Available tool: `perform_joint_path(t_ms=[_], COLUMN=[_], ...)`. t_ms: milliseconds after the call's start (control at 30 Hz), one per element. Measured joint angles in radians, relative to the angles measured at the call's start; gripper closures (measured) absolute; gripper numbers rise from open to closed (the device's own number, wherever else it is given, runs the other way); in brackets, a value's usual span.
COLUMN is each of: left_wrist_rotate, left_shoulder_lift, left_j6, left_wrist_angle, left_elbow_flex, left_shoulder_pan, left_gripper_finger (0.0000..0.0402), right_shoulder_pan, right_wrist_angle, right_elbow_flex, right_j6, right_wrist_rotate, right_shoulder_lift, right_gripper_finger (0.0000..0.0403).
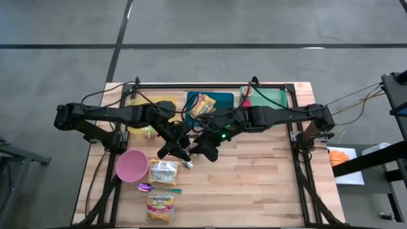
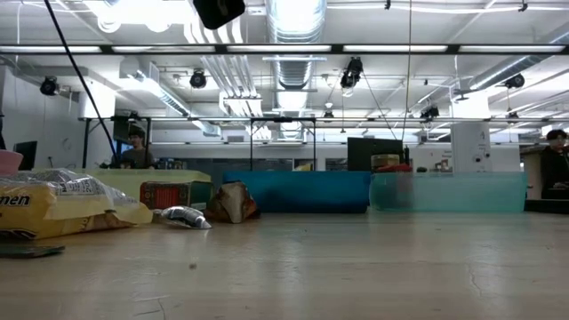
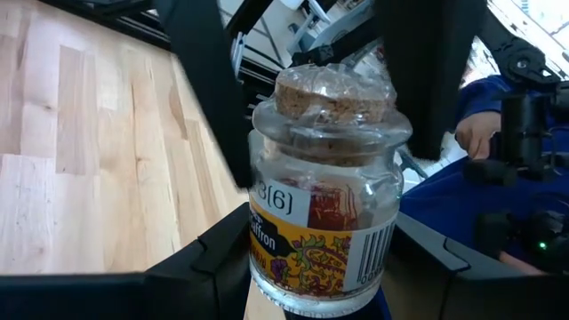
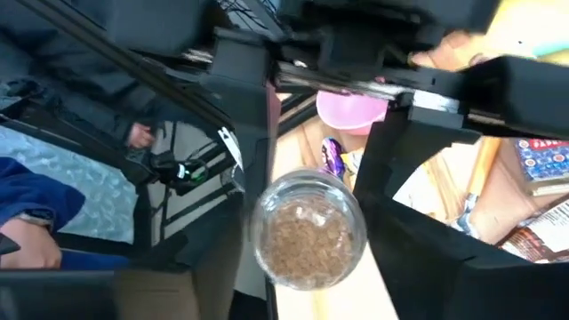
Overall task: Pick & Place Food Item
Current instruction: Put the bottom brown seasoning bottle into the light green bin
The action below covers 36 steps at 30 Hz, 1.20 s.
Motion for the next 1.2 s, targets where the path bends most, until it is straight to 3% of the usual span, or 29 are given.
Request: perform_joint_path(t_ms=[167,567,833,1200], left_wrist_rotate=[-0.002,-0.002,-0.008,-0.020], left_shoulder_lift=[0.001,0.001,0.000,-0.055], left_j6=[-0.002,0.000,-0.034,-0.050], left_wrist_angle=[-0.004,-0.003,0.006,-0.018], left_elbow_flex=[-0.001,-0.001,0.000,0.005], left_shoulder_pan=[0.001,0.001,0.002,0.046], left_gripper_finger=[0.0208,0.0208,0.0138,0.0126], right_shoulder_pan=[0.001,0.006,0.007,0.005], right_wrist_angle=[-0.001,-0.007,-0.021,-0.114], right_elbow_flex=[0.000,0.000,0.000,0.000], right_j6=[-0.004,-0.014,-0.017,-0.027], right_wrist_rotate=[-0.007,0.000,-0.002,0.060], right_shoulder_lift=[0.006,0.007,0.006,-0.044], right_gripper_finger=[0.0228,0.0233,0.0233,0.0233])
